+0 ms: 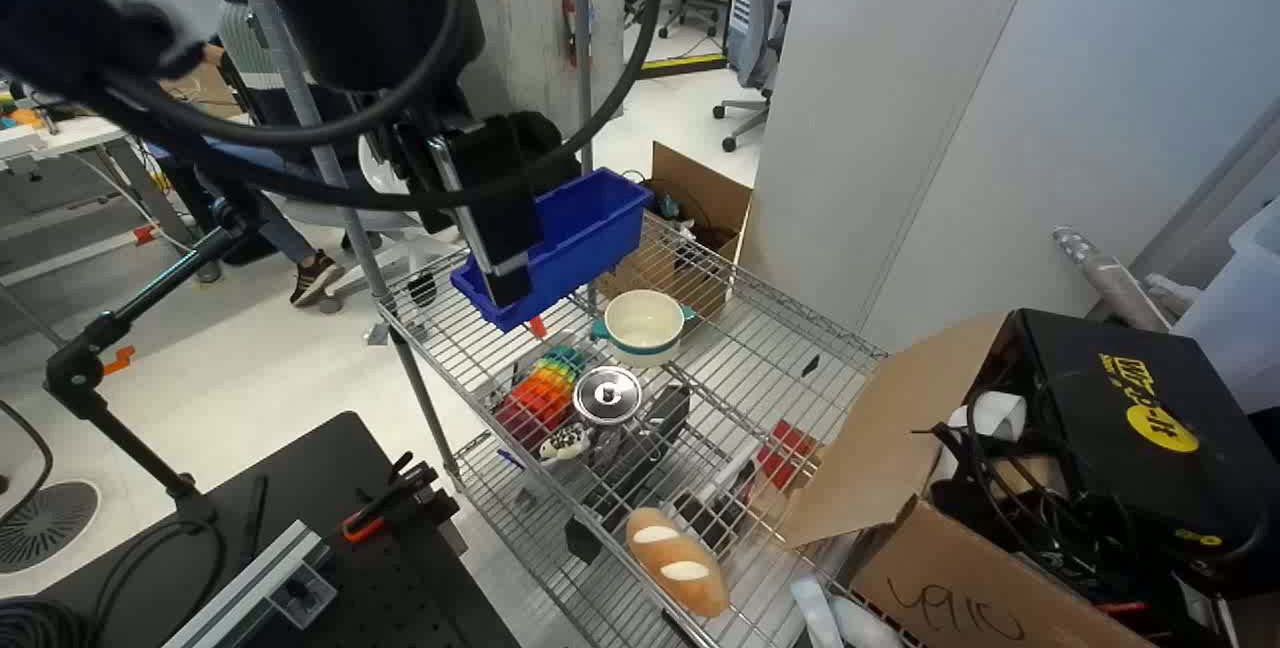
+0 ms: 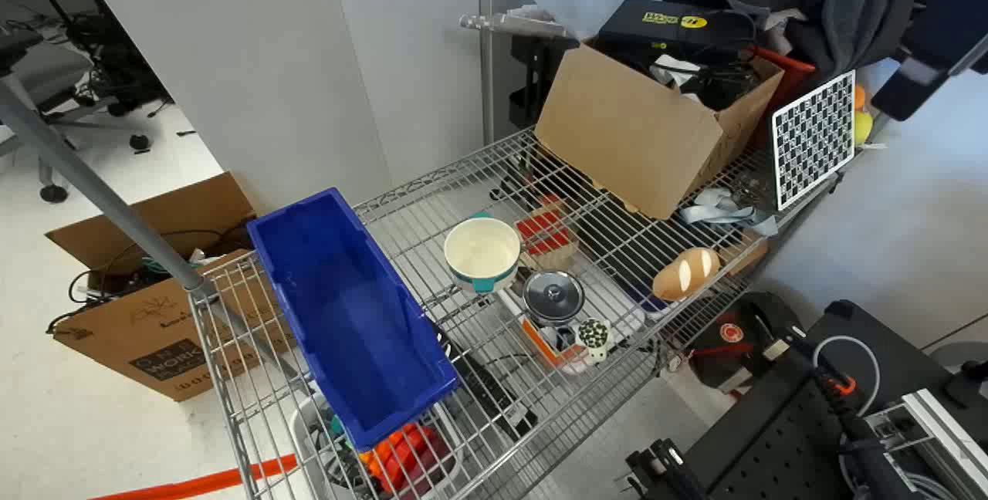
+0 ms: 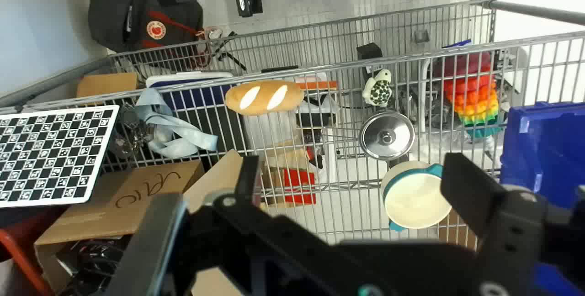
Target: Remove the lid from the silver pan
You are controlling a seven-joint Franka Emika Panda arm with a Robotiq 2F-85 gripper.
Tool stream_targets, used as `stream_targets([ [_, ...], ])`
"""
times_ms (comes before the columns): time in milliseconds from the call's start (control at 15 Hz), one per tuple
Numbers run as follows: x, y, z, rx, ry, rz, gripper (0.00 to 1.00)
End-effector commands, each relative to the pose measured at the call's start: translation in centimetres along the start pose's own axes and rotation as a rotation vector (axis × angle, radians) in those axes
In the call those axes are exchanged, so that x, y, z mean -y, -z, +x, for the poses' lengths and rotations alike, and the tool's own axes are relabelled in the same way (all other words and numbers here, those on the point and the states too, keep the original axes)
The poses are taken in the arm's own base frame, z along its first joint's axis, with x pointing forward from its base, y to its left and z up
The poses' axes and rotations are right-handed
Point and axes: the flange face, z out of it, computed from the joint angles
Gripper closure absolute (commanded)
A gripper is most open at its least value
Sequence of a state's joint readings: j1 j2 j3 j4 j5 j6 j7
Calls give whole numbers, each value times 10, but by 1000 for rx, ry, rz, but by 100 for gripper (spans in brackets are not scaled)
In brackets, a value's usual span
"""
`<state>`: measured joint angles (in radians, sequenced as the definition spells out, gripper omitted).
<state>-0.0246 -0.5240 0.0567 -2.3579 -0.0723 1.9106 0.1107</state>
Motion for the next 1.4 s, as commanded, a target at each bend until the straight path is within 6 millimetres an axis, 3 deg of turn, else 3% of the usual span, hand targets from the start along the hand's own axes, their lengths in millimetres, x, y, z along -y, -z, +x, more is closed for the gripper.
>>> stream_targets([
  [0,0,1,0,-1,0,0,0],
  [800,0,2,1,-4,0,0,0],
  [1067,9,-15,35,22,-27,22,0],
  [1333,25,-59,81,35,-38,71,0],
])
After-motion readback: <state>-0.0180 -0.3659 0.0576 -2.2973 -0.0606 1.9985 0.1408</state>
